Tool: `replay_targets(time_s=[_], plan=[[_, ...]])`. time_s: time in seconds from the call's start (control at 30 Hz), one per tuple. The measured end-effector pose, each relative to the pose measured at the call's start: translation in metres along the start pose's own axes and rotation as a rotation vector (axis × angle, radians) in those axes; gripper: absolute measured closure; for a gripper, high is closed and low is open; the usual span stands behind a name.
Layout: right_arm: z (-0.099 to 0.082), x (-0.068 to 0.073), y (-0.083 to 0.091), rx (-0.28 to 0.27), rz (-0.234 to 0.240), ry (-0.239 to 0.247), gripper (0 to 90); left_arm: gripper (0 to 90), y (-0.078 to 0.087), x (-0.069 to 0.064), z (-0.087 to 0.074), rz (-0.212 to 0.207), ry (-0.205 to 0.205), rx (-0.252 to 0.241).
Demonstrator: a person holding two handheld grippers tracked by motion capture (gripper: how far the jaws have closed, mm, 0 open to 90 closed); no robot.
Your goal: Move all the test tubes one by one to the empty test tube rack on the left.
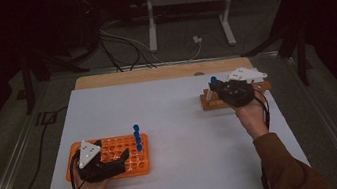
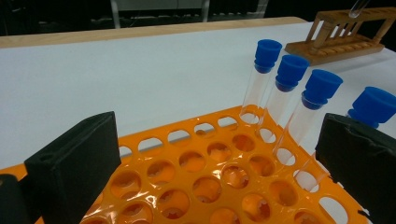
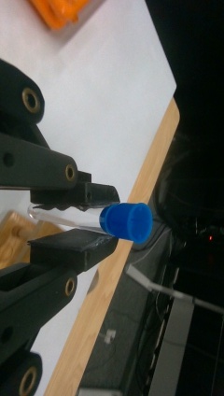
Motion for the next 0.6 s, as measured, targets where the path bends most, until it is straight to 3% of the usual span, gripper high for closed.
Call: replay_targets(time_s=[0.33, 0.6], plan=[[0.0, 0.025, 0.001, -0.002, 0.085, 0.0, 76.6, 0.4, 0.002, -0.002, 0.002, -0.01, -0.004, -0.007], [-0.002, 0.04, 0.002, 0.01, 0.163, -0.018, 76.6, 0.8, 0.007, -0.013, 0.012, -0.038, -0.013, -0.037]])
Point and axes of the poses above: each handheld gripper's, and its own axes: y roughly backward along the jaws, z roughly out of its top, x roughly to its left, the point moved 5 cm from there along -y, roughly forward along the jaws, and after that the axes turned 10 degrees about -z, right-handed, at the moved point
